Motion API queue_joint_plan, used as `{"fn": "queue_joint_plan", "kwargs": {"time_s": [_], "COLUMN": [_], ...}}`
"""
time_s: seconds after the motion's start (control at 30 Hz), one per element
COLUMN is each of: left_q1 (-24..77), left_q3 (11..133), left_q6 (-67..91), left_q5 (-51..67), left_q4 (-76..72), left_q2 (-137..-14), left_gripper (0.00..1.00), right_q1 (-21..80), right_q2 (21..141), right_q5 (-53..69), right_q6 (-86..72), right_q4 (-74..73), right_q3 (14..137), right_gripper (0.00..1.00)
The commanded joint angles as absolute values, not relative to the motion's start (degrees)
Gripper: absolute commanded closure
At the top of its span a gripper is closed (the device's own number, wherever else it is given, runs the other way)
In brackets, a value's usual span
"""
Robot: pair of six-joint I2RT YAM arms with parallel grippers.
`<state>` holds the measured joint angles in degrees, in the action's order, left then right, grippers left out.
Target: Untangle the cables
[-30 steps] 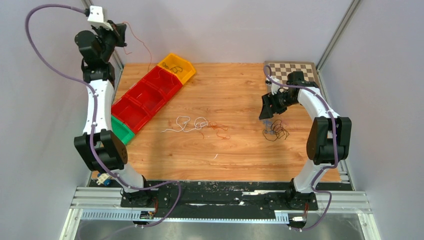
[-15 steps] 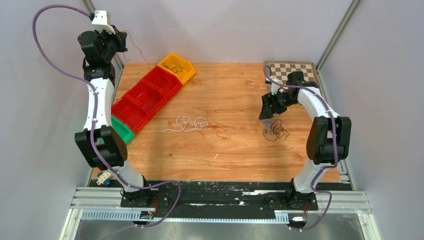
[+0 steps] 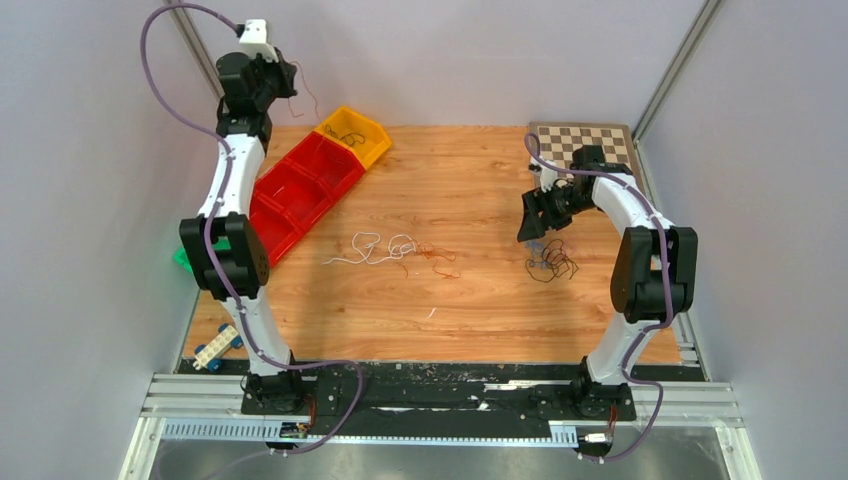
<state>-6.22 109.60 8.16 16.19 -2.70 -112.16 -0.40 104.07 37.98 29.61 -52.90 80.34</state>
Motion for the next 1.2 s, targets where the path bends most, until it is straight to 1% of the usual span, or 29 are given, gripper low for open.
{"fn": "queue_joint_plan", "kwargs": {"time_s": [0.0, 0.13, 0.23, 0.47, 0.6, 0.67, 0.73, 0.8, 1.03, 1.17], "left_q1": [-5.64, -5.33, -5.2, -4.53, -3.9, -3.31, -2.92, -2.83, -2.6, -2.66], "left_q3": [107.01, 99.67, 95.48, 92.65, 97.02, 102.62, 111.28, 114.92, 115.07, 113.63], "left_q6": [5.6, 2.67, 2.05, 4.15, 7.95, 9.25, 10.5, 12.33, 16.82, 16.75], "left_q5": [13.36, 13.2, 13.57, 12.65, 8.25, 4.13, 0.93, 0.27, -2.23, -2.91], "left_q4": [-6.87, -8.21, -6.59, 0.5, 4.51, 8.62, 12.68, 14.35, 7.36, 6.5], "left_q2": [-113.01, -112.19, -112.07, -114.17, -119.12, -123.29, -127.71, -130.96, -133.2, -133.31], "left_gripper": [1.0, 1.0, 1.0, 1.0, 1.0, 1.0, 1.0, 1.0, 1.0, 0.99], "right_q1": [-0.33, -0.32, -0.29, -0.29, -0.33, -0.33, -0.33, -0.27, -0.34, -0.29], "right_q2": [103.93, 103.67, 103.66, 104.05, 104.15, 104.28, 104.41, 104.5, 105.13, 105.48], "right_q5": [38.24, 37.98, 38.1, 38.16, 38.09, 38.06, 37.97, 37.99, 37.72, 37.75], "right_q6": [29.44, 29.61, 29.56, 29.47, 29.38, 29.44, 29.43, 29.39, 29.38, 29.57], "right_q4": [-52.36, -52.35, -52.33, -52.34, -52.38, -52.36, -52.38, -52.3, -52.52, -52.71], "right_q3": [82.75, 82.13, 81.63, 81.73, 81.62, 81.55, 81.59, 81.65, 81.63, 82.3], "right_gripper": [0.27, 0.27, 0.27, 0.27, 0.27, 0.27, 0.27, 0.27, 0.27, 0.27]}}
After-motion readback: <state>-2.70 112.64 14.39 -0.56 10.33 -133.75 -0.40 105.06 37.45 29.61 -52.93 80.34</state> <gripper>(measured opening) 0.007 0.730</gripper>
